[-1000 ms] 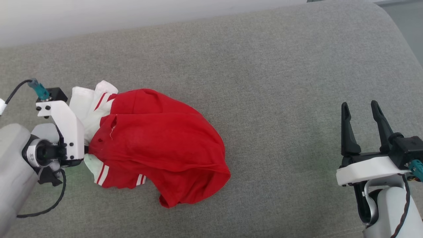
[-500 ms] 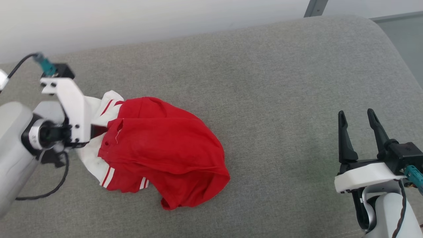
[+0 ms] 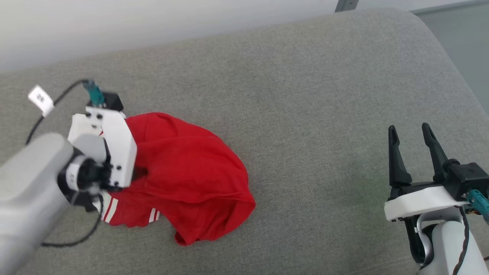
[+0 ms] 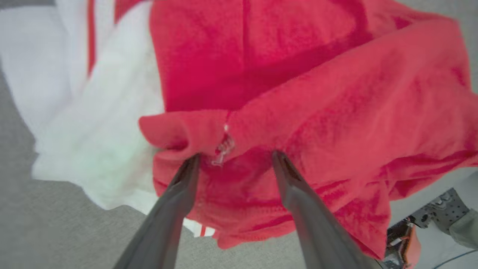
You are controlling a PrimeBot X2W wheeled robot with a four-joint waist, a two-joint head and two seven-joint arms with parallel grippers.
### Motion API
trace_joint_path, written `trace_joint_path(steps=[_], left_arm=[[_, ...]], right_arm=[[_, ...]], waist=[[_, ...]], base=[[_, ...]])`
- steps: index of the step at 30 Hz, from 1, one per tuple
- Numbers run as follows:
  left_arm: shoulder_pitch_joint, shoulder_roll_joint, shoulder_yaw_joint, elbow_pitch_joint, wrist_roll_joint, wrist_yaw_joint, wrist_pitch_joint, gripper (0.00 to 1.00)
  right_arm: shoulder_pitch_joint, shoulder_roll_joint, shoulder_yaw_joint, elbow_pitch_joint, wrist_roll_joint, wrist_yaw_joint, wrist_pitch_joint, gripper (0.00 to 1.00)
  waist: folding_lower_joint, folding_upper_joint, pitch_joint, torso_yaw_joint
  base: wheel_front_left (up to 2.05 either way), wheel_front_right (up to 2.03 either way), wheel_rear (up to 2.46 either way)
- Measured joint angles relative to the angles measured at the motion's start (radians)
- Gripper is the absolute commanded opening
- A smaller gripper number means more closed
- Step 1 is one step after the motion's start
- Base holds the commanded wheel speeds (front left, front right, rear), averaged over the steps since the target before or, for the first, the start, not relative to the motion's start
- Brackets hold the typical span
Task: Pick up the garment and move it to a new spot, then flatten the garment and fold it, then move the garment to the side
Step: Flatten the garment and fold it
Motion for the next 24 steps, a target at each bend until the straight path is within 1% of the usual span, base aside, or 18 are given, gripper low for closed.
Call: trace_joint_path(steps=[1,2,3,7,8,13,15,18,19,22,24], left_arm=[[0.013,-0.010,0.002,0.015,-0.015,-0.001,0.002,1.00],[0.023,-0.019,0.001,0.023,-0.032,-0.015,0.002,0.27],[0.026,-0.026,0.002,0.028,-0.035,-0.029,-0.001,0.00],[0.001,-0.046,0.030,0.042,-0.046,-0.078,-0.037,0.00],[0.001,-0.046,0.030,0.042,-0.046,-0.078,-0.037,0.00],[-0.089,-0.086,0.051,0.038,-0.023,-0.136,-0.088,0.00],[-0.116,-0.105,0.060,0.042,-0.015,-0.169,-0.119,0.00],[-0.157,-0.128,0.064,0.073,0.027,-0.215,-0.176,0.00],[-0.178,-0.153,0.076,0.097,0.026,-0.241,-0.213,0.00],[-0.180,-0.203,0.078,0.134,0.002,-0.264,-0.228,0.00],[-0.172,-0.233,0.077,0.150,-0.038,-0.272,-0.210,0.00]], right_arm=[[-0.001,0.000,0.000,0.000,0.002,0.000,0.000,1.00],[-0.004,0.000,0.000,0.000,0.002,0.000,0.000,1.00],[-0.007,0.000,0.001,0.000,0.002,0.000,0.000,1.00],[-0.009,0.000,-0.004,0.000,0.002,0.000,0.000,1.00],[-0.009,0.000,-0.004,0.000,0.002,0.000,0.000,1.00],[-0.009,0.000,-0.009,-0.002,0.002,0.000,0.000,1.00],[-0.011,0.000,-0.003,-0.002,0.005,0.000,0.000,1.00],[-0.023,0.000,0.010,-0.001,0.022,0.000,0.000,1.00],[-0.029,0.001,0.019,0.001,0.036,0.000,0.000,1.00],[-0.036,0.000,0.025,0.005,0.053,0.000,0.000,1.00],[-0.039,0.000,0.026,0.007,0.059,0.000,0.000,1.00]], waist=[[0.0000,0.0000,0.004,-0.002],[0.0000,0.0000,0.007,-0.005],[0.0000,0.0000,0.010,-0.007],[0.0000,0.0000,0.013,-0.008],[0.0000,0.0000,0.013,-0.008],[-0.0001,0.0000,0.012,-0.011],[0.0000,0.0000,0.014,-0.019],[-0.0001,0.0000,0.022,-0.033],[-0.0001,0.0000,0.030,-0.045],[0.0000,0.0000,0.042,-0.065],[-0.0001,0.0000,0.049,-0.077]], base=[[0.00,0.00,0.00],[0.00,0.00,0.00],[0.00,0.00,0.00],[0.00,0.00,0.00],[0.00,0.00,0.00],[0.00,0.00,0.00],[0.00,0.00,0.00],[0.00,0.00,0.00],[0.00,0.00,0.00],[0.00,0.00,0.00],[0.00,0.00,0.00]])
